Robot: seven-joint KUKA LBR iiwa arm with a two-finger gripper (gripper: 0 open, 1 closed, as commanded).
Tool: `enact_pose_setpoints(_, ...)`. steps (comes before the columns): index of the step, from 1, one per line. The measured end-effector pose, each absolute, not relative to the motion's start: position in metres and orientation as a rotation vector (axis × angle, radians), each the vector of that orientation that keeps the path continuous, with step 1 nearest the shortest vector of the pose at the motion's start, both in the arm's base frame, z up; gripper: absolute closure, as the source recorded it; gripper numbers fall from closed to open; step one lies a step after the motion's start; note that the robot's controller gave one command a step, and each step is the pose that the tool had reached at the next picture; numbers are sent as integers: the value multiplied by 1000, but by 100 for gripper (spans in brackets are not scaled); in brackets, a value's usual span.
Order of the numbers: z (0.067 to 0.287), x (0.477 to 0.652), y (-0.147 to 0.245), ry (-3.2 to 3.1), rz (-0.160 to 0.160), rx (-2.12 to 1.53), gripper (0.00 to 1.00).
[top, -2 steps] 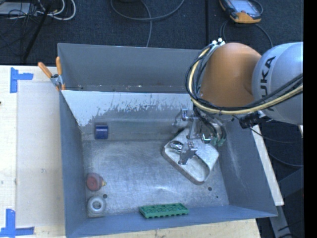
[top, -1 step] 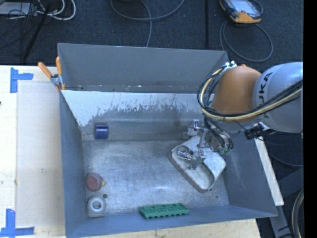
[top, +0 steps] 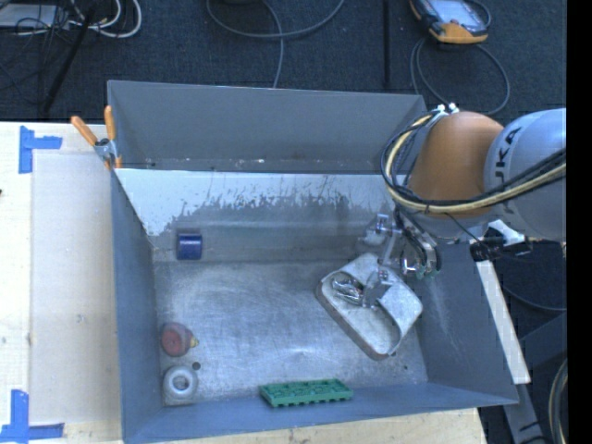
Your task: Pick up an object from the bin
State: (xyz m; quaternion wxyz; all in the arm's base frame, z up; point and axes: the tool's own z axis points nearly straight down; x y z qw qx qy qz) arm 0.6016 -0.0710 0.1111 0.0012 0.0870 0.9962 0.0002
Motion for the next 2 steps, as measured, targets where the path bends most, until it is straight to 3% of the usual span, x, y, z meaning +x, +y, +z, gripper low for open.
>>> enact_pose_setpoints(1,119,599,-81,3104,1,475,0)
enact_pose_setpoints(2,79,606,-87,3066,14,679,0)
